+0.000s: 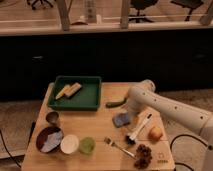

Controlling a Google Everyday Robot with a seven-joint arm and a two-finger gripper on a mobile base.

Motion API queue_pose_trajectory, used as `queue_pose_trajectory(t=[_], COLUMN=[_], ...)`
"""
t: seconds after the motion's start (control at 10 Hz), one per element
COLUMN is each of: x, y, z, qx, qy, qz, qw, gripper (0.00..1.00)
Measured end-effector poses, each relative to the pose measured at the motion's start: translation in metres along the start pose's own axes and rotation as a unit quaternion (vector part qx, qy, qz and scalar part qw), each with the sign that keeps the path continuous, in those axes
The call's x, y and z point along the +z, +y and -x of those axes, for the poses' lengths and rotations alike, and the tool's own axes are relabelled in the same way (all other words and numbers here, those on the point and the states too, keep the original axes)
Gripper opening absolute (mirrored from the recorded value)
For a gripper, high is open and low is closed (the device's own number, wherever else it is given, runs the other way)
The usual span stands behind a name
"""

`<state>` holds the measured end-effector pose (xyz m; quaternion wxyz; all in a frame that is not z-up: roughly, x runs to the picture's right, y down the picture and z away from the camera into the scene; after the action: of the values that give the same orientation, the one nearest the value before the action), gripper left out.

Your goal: Place sponge in tray

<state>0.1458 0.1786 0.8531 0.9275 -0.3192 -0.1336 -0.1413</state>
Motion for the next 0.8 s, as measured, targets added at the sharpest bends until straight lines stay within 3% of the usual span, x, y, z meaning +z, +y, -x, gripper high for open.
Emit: queue_pose_trajectory(t=[0.8], x=[0.015], y=[-0.005], z=[0.011], qx=[-0.018], qy=[-0.025], qz=[0.01], qw=[0.9995], gripper=[0.01])
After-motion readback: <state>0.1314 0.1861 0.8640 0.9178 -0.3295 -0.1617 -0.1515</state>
